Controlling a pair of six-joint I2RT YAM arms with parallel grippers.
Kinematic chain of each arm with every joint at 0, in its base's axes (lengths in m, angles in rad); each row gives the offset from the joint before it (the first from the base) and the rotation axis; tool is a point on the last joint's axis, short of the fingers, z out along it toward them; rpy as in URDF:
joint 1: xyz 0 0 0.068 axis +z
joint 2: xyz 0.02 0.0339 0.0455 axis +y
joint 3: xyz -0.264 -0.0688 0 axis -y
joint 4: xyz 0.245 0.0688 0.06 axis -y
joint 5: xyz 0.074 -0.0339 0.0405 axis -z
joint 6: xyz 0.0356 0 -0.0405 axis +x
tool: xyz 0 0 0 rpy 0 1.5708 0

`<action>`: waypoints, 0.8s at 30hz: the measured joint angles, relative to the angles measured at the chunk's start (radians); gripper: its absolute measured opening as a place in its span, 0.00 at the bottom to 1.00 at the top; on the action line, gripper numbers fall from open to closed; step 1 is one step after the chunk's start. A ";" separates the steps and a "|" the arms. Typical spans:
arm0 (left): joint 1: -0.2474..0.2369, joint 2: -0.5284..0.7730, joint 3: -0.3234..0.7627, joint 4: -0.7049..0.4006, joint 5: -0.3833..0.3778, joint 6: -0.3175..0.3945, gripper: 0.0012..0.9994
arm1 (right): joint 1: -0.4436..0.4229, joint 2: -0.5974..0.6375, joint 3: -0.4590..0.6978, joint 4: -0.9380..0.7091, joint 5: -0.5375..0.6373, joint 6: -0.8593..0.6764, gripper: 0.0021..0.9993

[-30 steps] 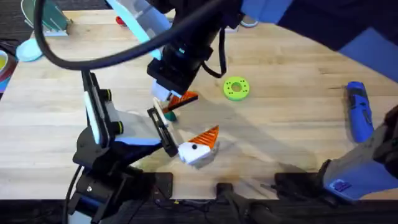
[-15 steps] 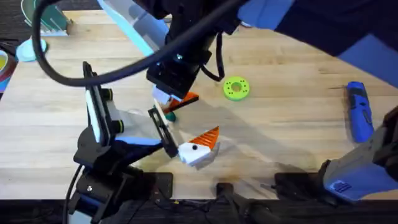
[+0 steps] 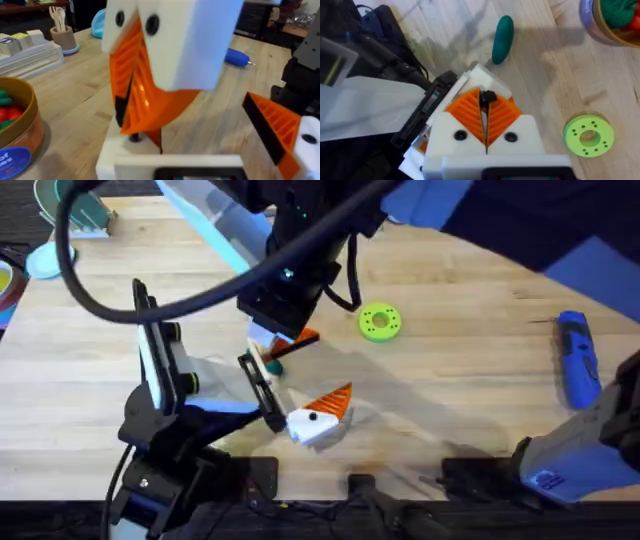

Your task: Pick up the gripper from the table and insert it into the empty holder that is missing its gripper. Then pick up a screw, insert it into the mounting hole, and use the screwdriver to tighten it. Finally, clean up the table by picking up the vegetable and placing it into the bucket.

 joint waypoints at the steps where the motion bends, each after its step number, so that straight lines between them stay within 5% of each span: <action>1: 0.000 0.000 0.000 0.000 0.000 0.000 0.99 | 0.000 0.000 0.000 -0.002 0.001 0.000 0.00; 24: 0.000 0.000 0.000 0.001 -0.002 0.008 0.99 | 0.004 -0.003 0.000 -0.014 0.026 0.004 0.00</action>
